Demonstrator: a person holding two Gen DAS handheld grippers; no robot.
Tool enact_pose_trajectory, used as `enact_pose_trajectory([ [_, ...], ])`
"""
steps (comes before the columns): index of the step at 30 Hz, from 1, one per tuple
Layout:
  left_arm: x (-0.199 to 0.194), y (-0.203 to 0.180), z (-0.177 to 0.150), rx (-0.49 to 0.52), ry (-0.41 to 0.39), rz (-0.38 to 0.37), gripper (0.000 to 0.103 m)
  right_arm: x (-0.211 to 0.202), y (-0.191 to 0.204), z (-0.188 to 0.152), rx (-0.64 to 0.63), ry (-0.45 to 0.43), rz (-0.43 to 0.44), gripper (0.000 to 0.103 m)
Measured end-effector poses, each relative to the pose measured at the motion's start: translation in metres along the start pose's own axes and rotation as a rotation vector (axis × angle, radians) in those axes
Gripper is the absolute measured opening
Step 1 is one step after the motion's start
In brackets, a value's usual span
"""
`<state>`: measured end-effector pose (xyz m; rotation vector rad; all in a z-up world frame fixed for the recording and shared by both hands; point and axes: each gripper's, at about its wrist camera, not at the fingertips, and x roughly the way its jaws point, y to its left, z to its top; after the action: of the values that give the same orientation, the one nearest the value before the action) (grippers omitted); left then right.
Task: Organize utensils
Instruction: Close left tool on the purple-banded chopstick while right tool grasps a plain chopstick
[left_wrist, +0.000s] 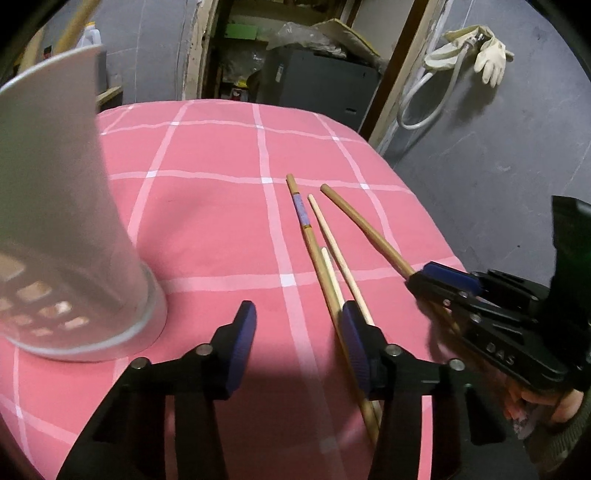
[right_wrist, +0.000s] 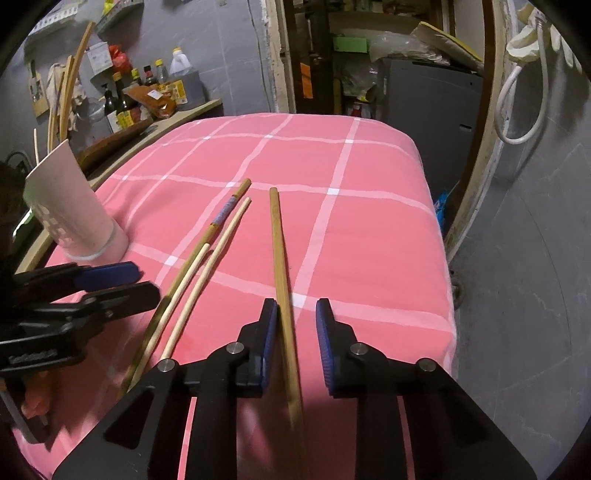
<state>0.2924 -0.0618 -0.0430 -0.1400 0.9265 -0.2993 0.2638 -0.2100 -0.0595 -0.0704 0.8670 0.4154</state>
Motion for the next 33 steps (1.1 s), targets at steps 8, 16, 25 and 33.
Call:
enact_pose_trajectory([
  [8,0.012,-0.005,0.006,0.029,0.007,0.024,0.037,0.002,0.000,0.001,0.002,0.006,0.010,0.019],
  [16,0.017,-0.007,0.013,0.028,0.023,0.011,0.019,0.006,0.001,0.002,-0.007,0.020,0.012,0.017],
  [25,0.030,-0.009,0.026,0.022,0.060,0.008,0.018,0.026,-0.004,0.024,0.012,0.079,0.046,0.017],
  [33,0.033,-0.007,0.031,0.016,0.078,-0.006,0.008,0.037,-0.004,0.040,0.014,0.114,0.065,0.009],
])
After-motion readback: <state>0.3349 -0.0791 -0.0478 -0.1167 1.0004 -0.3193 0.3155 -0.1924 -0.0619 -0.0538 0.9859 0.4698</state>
